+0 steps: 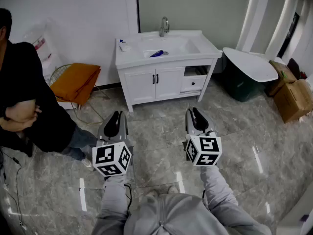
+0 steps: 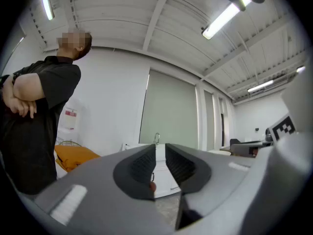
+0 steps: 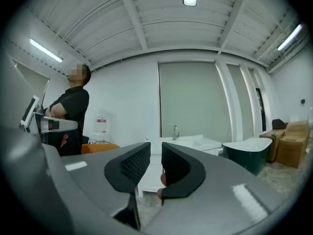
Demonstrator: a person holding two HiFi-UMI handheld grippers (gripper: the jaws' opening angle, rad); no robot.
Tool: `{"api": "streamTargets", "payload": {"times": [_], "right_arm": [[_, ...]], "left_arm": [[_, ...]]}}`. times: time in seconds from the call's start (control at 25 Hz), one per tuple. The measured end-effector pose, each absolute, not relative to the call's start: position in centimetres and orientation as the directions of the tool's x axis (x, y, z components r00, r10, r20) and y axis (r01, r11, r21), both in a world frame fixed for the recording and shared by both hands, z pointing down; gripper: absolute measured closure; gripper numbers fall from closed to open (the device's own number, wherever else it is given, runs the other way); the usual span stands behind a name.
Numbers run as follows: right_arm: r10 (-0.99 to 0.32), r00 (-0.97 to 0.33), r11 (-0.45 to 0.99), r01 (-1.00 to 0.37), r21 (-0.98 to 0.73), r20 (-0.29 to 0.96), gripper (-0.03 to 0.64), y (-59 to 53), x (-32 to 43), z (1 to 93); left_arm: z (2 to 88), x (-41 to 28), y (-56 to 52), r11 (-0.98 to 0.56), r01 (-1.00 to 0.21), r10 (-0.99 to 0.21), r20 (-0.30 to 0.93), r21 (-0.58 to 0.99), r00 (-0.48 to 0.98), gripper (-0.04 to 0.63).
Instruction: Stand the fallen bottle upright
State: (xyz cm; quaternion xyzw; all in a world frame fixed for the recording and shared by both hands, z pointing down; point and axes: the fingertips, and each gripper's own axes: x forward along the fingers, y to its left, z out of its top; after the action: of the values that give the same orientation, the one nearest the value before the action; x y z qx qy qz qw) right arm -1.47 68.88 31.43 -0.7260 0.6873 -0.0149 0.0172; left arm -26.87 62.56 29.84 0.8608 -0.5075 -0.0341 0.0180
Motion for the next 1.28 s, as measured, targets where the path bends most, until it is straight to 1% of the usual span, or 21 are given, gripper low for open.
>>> {"api": "streamTargets", "payload": {"times": [0.28, 0.64, 0.8, 1.0, 1.28], "right_arm": [[-0.999, 0.048, -0.047, -0.999, -0.015, -0.016, 0.545, 69.0, -1.8, 30.9], [-0.999, 0.049, -0.048, -0.998, -0.031, -0.018, 0.545, 69.1, -1.9, 31.0], [-0.998, 0.057, -0.058, -0.996, -0.068, 0.004, 0.545, 69.1, -1.8, 31.9], [-0.997, 0.064, -0.065, -0.997, -0.03, 0.053, 0.543, 69.1, -2.7, 33.5], [-0.994, 0.089, -0.09, -0.996, -0.008, 0.06, 0.543, 68.2, -3.7, 34.9]], "left_arm": [[29.3, -26.8, 62.5, -0.488, -0.871, -0.873, -0.048, 0.055, 0.486, 0.479], [29.8, -26.7, 62.4, -0.498, -0.865, -0.867, -0.039, 0.052, 0.497, 0.479], [30.7, -27.4, 61.9, -0.502, -0.863, -0.865, -0.019, 0.055, 0.502, 0.479], [32.3, -28.9, 61.1, -0.502, -0.861, -0.864, 0.005, 0.078, 0.504, 0.479], [33.5, -28.9, 59.3, -0.537, -0.841, -0.842, 0.007, 0.064, 0.539, 0.479]]}}
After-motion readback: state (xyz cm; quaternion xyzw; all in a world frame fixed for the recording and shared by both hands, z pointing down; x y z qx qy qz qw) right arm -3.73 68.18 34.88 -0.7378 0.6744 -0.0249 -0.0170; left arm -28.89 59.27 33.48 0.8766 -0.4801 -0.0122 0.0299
